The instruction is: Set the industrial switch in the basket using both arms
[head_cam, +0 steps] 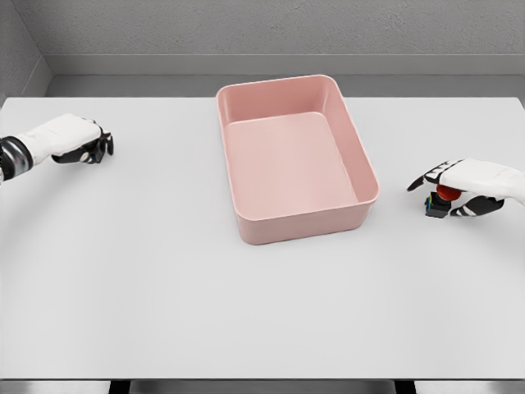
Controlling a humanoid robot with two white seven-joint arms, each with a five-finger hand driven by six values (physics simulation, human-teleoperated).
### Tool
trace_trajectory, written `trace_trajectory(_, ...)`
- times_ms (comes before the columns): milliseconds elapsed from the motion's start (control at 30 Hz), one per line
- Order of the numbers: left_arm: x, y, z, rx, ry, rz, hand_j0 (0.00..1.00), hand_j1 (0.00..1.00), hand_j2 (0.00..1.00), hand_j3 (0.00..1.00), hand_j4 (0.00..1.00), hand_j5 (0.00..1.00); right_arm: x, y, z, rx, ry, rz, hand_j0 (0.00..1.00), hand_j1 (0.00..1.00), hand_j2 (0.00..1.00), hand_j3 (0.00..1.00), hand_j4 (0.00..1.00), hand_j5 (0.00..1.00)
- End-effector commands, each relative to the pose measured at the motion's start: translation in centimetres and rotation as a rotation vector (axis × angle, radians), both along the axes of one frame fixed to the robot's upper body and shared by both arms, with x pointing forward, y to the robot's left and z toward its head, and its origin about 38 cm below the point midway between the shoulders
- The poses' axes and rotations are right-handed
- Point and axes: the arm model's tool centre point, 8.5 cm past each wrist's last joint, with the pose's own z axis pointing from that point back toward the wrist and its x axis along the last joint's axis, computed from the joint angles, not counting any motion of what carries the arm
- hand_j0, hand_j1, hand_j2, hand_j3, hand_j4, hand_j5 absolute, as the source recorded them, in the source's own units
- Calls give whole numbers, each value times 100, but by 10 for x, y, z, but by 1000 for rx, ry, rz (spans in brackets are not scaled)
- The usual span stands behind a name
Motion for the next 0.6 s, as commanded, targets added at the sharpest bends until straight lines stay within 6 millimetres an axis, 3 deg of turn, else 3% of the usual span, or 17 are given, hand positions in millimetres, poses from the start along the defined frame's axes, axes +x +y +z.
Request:
trace_trajectory(0,1,-16,11,-3,-28,-61,35,35,35,35,35,35,0,-1,1,4,0,-4,75,75,75,75,75,75)
trace_trajectory(167,-3,-38,38,-32,-98,-140,35,35,35,35,35,35,0,1,0,6,2,-1,66,66,66,66,66,66)
trace_trajectory(300,-9,-56,47,-69,-127,-196,35,35,35,35,35,35,0,0,-1,7,3,-3,59,59,59,59,59,59)
trace_trajectory(567,-28,-86,76,-105,-205,-317,35,35,35,35,35,35,0,2,1,10,-2,1,56,56,56,56,56,56)
